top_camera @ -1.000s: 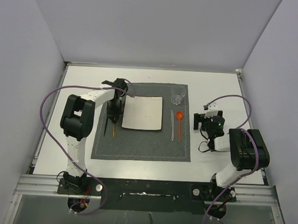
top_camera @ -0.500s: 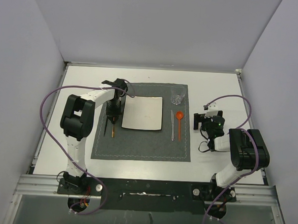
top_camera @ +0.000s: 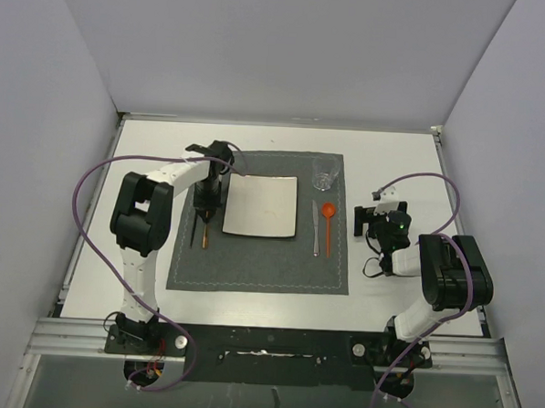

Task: Set the dinner table for one person
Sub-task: Adjust the fork on the napkin.

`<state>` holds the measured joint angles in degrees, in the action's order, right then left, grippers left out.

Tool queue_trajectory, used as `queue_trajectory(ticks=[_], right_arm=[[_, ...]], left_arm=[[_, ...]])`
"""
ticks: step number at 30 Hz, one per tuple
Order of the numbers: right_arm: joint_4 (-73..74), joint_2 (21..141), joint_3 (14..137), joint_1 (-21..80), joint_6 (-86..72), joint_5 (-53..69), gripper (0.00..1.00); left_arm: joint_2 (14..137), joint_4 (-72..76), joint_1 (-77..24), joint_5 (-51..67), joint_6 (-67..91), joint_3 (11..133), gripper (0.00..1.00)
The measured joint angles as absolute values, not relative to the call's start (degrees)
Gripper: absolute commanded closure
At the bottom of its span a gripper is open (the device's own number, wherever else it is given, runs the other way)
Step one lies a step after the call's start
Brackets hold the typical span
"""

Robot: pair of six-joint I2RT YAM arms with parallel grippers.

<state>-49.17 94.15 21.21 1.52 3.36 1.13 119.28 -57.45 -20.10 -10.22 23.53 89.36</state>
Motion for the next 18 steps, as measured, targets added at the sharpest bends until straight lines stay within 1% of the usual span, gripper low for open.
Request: queue_trajectory(ticks=[18], right_arm=[[-49.17,94.15,21.21,1.52,3.36,1.10,0.02]], left_arm=[[120.90,-57.65,-19.90,-10.44,22.57,89.97,0.96]])
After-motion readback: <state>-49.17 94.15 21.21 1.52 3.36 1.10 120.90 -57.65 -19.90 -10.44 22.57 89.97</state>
